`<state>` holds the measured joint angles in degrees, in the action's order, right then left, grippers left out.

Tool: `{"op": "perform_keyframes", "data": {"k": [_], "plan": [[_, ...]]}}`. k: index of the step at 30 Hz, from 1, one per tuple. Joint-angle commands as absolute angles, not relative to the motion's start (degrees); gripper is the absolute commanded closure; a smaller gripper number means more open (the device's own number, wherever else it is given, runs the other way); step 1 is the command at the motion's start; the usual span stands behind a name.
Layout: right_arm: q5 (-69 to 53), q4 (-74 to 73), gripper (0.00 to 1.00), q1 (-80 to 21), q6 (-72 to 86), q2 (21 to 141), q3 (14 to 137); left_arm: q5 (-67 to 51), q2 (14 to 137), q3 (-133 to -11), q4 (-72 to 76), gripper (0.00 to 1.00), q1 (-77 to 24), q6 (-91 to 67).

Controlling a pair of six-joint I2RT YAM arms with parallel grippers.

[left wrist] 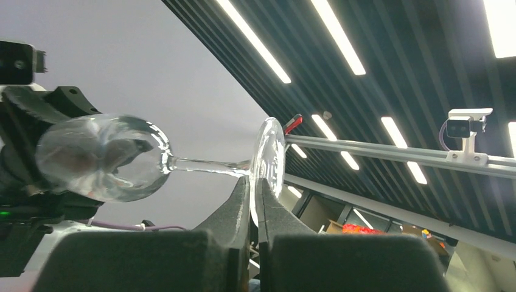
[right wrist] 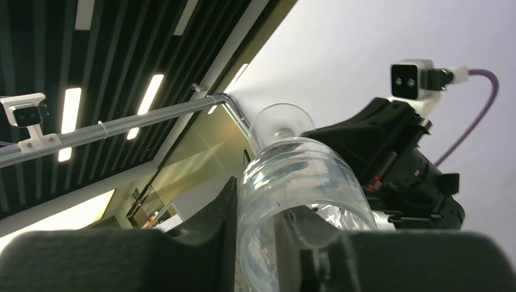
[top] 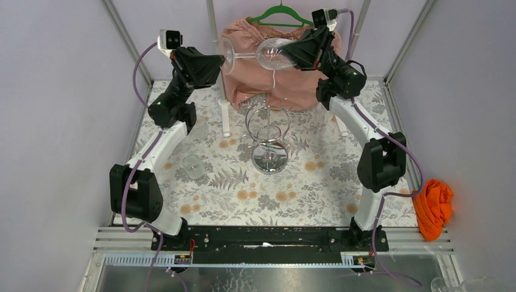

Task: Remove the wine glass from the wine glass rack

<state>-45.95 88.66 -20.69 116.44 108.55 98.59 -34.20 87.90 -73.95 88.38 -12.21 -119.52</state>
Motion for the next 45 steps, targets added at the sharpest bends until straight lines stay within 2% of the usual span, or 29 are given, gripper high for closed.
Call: {"op": "perform_keyframes", "data": {"k": [1,4,6,9,14,18,25,31,35,38,41,45], "plan": [[-47.6,98.5,0.81,-22.7,114.0,105.8,98.5,-36.0,87.5,-72.8,92.4,1.0,-13.1,-129.2],[-47.4,98.4,0.93,-22.7,113.7,104.5,97.1,-36.6,87.6,-72.8,92.4,1.0,-13.1,-128.9],[-47.7,97.9,1.0,-22.6,113.6,103.6,96.0,-36.9,87.4,-73.0,92.3,0.97,-13.1,-128.5],[-48.5,96.2,1.0,-22.6,112.7,102.2,94.5,-37.0,86.8,-73.3,92.2,0.89,-13.1,-128.0],[-48.9,93.6,1.0,-22.7,109.2,98.9,90.7,-37.1,85.7,-73.0,91.9,0.63,-13.1,-126.5],[-49.1,90.5,1.0,-22.7,105.1,95.0,87.6,-37.3,85.1,-72.5,91.8,0.51,-13.1,-125.7],[-50.5,83.3,1.0,-22.7,97.6,86.9,82.8,-38.0,84.0,-71.3,90.5,0.36,-12.7,-123.7],[-51.1,74.2,1.0,-22.6,90.0,80.3,80.3,-40.9,81.6,-69.6,83.8,0.31,-11.3,-117.4],[-52.1,62.7,1.0,-22.7,80.9,75.4,79.6,-45.2,77.7,-68.5,68.3,0.31,-9.9,-106.0],[-51.9,46.1,1.0,-22.7,69.9,71.2,80.8,-46.5,73.4,-71.0,43.5,0.32,-9.5,-88.2],[-48.4,25.7,1.0,-22.7,56.1,67.1,83.9,-40.3,70.2,-80.1,11.0,0.32,-9.6,-65.5],[-40.7,6.0,1.0,-22.6,43.1,62.5,87.1,-29.3,69.5,-89.6,-13.7,0.31,-9.7,-49.6]]}}
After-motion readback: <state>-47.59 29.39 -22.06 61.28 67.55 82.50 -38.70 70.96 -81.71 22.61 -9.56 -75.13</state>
